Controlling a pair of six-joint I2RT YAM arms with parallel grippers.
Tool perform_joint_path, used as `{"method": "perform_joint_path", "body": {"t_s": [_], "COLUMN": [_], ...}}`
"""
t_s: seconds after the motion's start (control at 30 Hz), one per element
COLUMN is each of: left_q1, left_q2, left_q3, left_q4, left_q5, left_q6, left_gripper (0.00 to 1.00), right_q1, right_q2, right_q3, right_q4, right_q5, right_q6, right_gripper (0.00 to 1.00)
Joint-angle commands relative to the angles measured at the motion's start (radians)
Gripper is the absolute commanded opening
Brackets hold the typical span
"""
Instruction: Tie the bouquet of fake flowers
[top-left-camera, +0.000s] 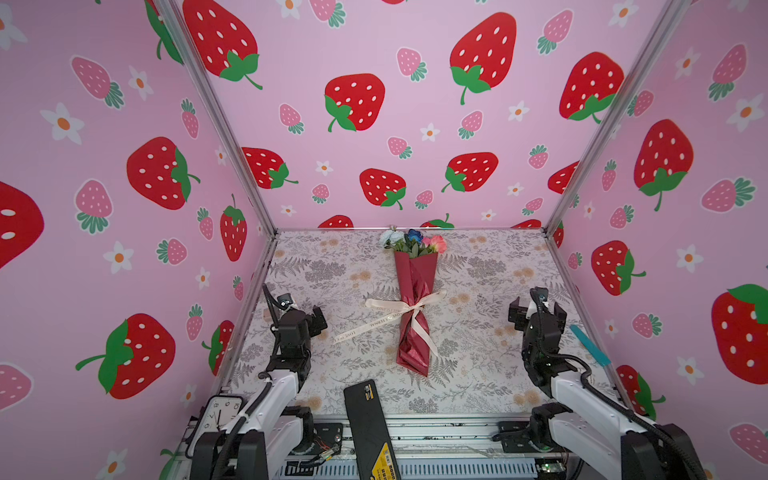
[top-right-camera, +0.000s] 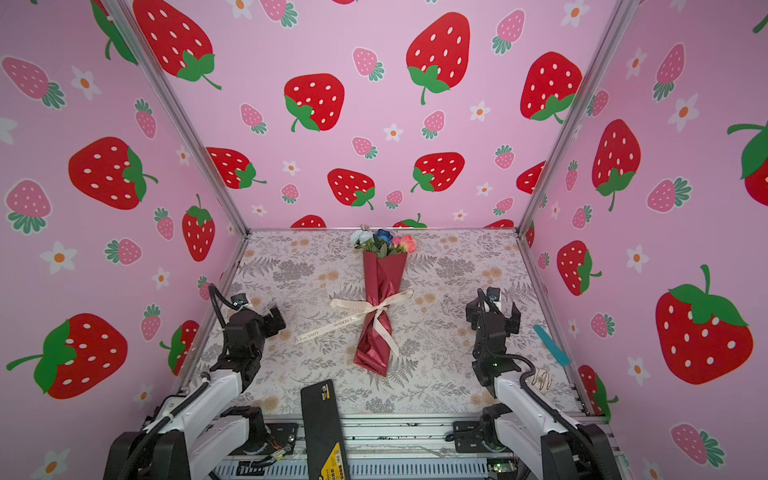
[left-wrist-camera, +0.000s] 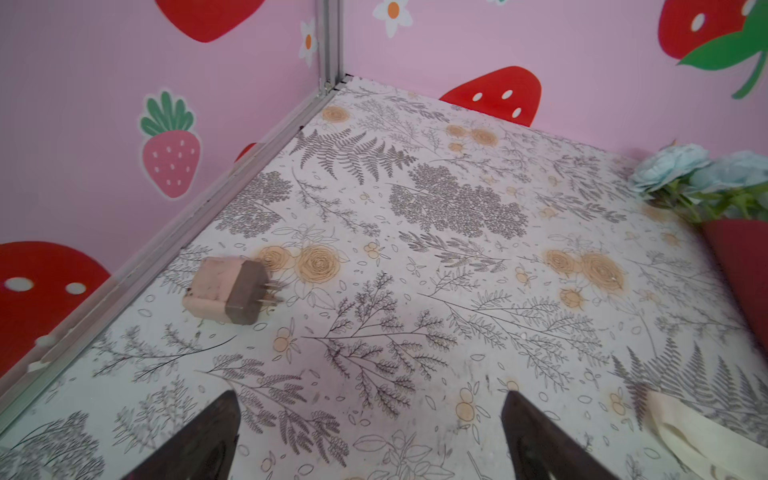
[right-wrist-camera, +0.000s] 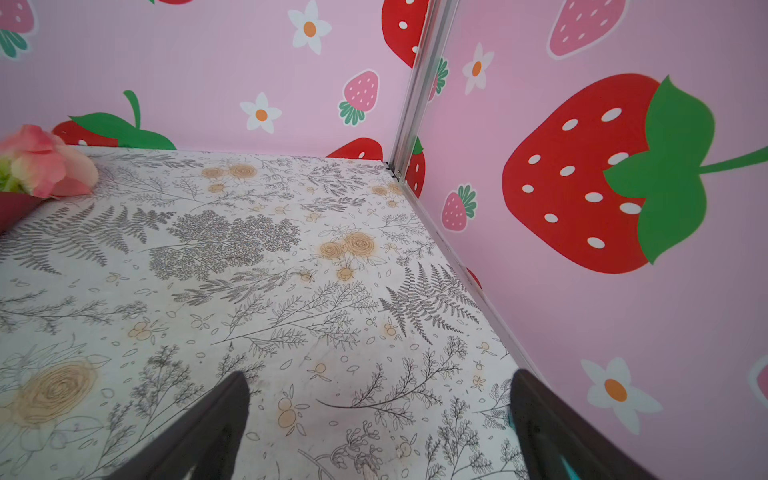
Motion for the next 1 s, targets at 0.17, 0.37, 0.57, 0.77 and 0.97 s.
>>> {"method": "perform_joint_path", "body": {"t_s": [0.17,0.37,0.57,0.77,0.97], "left_q1": [0.078,0.112,0.118,0.061,0.061], "left_q2": [0.217,0.448,0.513,0.503,0.502], "left_q3": [-0.018,0.004,0.099,0.168,0.167], "left_q4": [0.433,0.647,0.55,0.389,0.387], "left_q5": [0.246,0.367,0.525,0.471,0.468], "left_q6": [0.079,0.08,0.122,0.189,0.19], "left_gripper": [0.99,0.99,0.99,0.99,0.99], "right_q1": [-0.071,-0.1,-0.14,-0.178,-0.183], "right_q2": [0.061,0.055,0.037,0.101,0.25], "right_q3": [-0.018,-0.035,-0.061,-0.117,-0.136], "right_q4": [0.168,0.201,0.219,0.384,0.59], "right_q5": [-0.104,-0.129,-0.159,-0.297,-0.391], "right_q6": [-0.011,-0.012,0.004,0.029,0.01], "right_gripper": [1.0,1.0,1.0,1.0,0.99]}}
